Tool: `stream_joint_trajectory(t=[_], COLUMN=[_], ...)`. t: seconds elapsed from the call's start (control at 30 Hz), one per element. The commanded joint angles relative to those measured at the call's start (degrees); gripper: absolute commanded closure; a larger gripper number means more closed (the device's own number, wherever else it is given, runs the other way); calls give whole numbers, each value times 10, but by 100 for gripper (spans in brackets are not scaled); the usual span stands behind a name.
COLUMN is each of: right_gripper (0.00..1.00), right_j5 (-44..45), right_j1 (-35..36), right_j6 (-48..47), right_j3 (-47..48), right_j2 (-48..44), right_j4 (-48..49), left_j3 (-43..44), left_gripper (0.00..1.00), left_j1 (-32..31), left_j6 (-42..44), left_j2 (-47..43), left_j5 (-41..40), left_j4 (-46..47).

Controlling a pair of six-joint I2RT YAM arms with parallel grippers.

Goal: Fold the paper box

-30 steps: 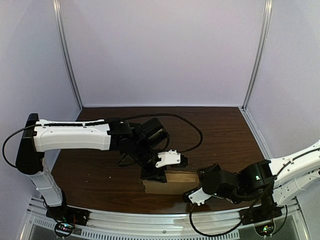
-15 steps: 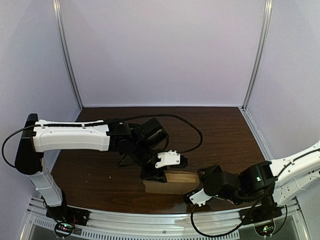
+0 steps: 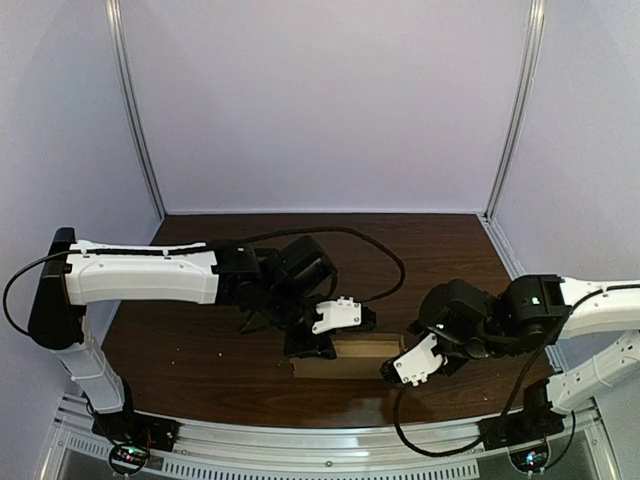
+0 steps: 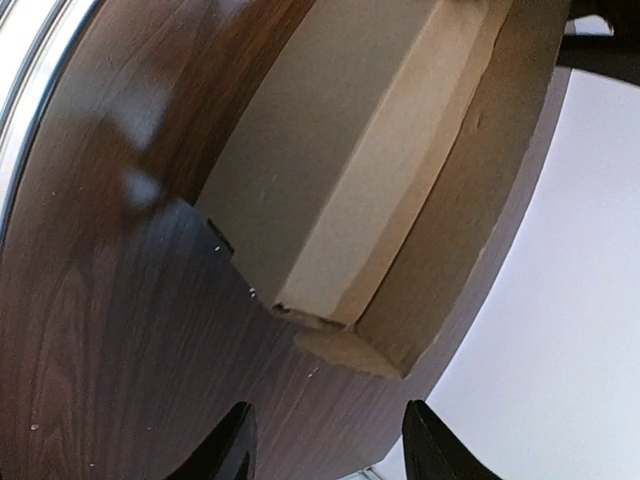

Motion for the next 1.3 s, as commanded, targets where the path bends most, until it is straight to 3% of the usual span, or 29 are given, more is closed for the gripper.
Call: stream_joint_trajectory(t=[0.0, 0.23, 0.4, 0.5, 0.63, 0.7, 1.07, 1.27], right_gripper=[48, 46, 26, 20, 34, 42, 45, 53], right_j5=[-119, -204, -183, -252, -451, -495, -479, -443], right_j1=[-66, -183, -227, -289, -444, -476, -414, -385], right_j6=[26, 107, 243, 324, 413, 410, 431, 454], right_j3=[1, 9, 11, 65, 162, 213, 227, 258], right_j2=[-43, -100, -78, -34, 57, 108, 190, 245], right_j4=[-96, -59, 44, 35, -8, -43, 30, 57], left_j3=[-32, -36, 11, 46, 71, 80, 102, 107], left_gripper=[72, 72, 74, 74, 74, 74, 73, 73], left_j1=[6, 9, 33, 58, 78, 83, 126, 137], left_j6=[9, 5, -24, -43, -79, -98, -186, -212], left_j2=[10, 25, 51, 64, 70, 71, 77, 78], left_j5=[-73, -137, -139, -96, -51, -43, 12, 41], left_j4=[-12, 13, 0, -29, -58, -70, -112, -121])
